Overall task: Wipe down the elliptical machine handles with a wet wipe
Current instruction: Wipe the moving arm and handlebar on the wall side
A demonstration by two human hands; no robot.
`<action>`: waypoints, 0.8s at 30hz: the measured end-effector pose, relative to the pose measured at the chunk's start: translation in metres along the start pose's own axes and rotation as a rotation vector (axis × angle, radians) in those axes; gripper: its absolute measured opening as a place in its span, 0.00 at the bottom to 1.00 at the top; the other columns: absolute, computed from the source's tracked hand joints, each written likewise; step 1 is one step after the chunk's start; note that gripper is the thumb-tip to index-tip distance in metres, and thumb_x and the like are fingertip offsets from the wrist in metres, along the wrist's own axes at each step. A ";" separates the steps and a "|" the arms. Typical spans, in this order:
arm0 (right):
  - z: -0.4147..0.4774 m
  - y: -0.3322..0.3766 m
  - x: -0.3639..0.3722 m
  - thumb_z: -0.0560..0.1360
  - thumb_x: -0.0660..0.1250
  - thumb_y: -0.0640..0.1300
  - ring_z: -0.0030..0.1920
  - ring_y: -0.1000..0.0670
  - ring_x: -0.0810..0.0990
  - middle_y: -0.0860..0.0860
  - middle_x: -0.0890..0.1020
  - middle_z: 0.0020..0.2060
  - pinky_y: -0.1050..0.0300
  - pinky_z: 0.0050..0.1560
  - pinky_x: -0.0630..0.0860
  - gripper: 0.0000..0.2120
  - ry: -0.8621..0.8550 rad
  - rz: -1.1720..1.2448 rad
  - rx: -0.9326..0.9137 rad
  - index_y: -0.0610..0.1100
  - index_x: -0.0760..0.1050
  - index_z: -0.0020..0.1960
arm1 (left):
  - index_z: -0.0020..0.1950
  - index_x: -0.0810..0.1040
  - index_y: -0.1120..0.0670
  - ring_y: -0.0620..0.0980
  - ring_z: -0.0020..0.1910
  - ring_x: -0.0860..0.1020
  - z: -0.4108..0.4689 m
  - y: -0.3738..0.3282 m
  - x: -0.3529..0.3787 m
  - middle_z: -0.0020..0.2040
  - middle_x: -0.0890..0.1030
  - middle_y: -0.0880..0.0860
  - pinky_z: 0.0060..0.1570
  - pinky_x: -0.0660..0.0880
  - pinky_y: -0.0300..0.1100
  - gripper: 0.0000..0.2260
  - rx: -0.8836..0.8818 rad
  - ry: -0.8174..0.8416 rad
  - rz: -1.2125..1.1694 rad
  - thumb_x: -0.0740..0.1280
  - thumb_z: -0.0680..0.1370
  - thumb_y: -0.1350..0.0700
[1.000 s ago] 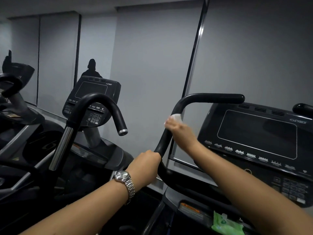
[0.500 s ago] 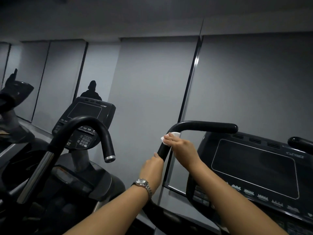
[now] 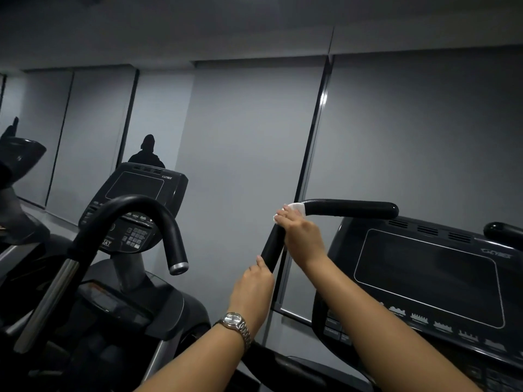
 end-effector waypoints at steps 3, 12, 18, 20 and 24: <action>-0.018 0.010 0.012 0.66 0.70 0.27 0.59 0.44 0.78 0.46 0.83 0.52 0.46 0.45 0.82 0.14 0.069 0.019 -0.124 0.38 0.81 0.49 | 0.75 0.48 0.67 0.54 0.61 0.74 0.000 0.002 0.000 0.64 0.73 0.60 0.59 0.72 0.43 0.27 -0.006 0.001 -0.002 0.57 0.79 0.68; -0.008 0.011 0.012 0.66 0.67 0.24 0.55 0.39 0.81 0.42 0.80 0.58 0.43 0.43 0.82 0.22 -0.128 0.141 0.177 0.39 0.79 0.57 | 0.75 0.48 0.67 0.53 0.61 0.74 0.001 0.003 0.005 0.64 0.73 0.60 0.57 0.72 0.42 0.27 -0.014 -0.014 -0.006 0.56 0.79 0.69; -0.016 0.009 0.017 0.70 0.68 0.27 0.61 0.45 0.77 0.43 0.81 0.57 0.47 0.58 0.77 0.17 -0.247 0.296 0.224 0.39 0.80 0.57 | 0.75 0.48 0.67 0.53 0.60 0.74 0.003 0.003 0.007 0.63 0.73 0.59 0.57 0.72 0.42 0.28 -0.004 -0.023 -0.017 0.57 0.79 0.68; -0.005 0.003 0.013 0.72 0.67 0.29 0.60 0.45 0.78 0.43 0.81 0.57 0.48 0.60 0.76 0.15 -0.326 0.342 0.336 0.39 0.80 0.57 | 0.75 0.47 0.66 0.53 0.60 0.74 0.004 0.004 0.008 0.63 0.74 0.59 0.57 0.72 0.42 0.28 -0.006 -0.022 -0.024 0.57 0.78 0.69; -0.020 0.030 0.024 0.73 0.65 0.29 0.56 0.45 0.81 0.42 0.80 0.58 0.55 0.59 0.76 0.17 -0.265 0.367 0.404 0.42 0.80 0.58 | 0.76 0.48 0.65 0.53 0.60 0.75 0.006 0.007 0.010 0.63 0.74 0.58 0.56 0.73 0.42 0.28 -0.009 -0.027 -0.043 0.58 0.78 0.68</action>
Point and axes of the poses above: each hand's wrist, its own z-axis towards the middle knuckle, its own x-axis out of the palm, y = z × x, the point moved 2 cm from there along z, towards the middle knuckle
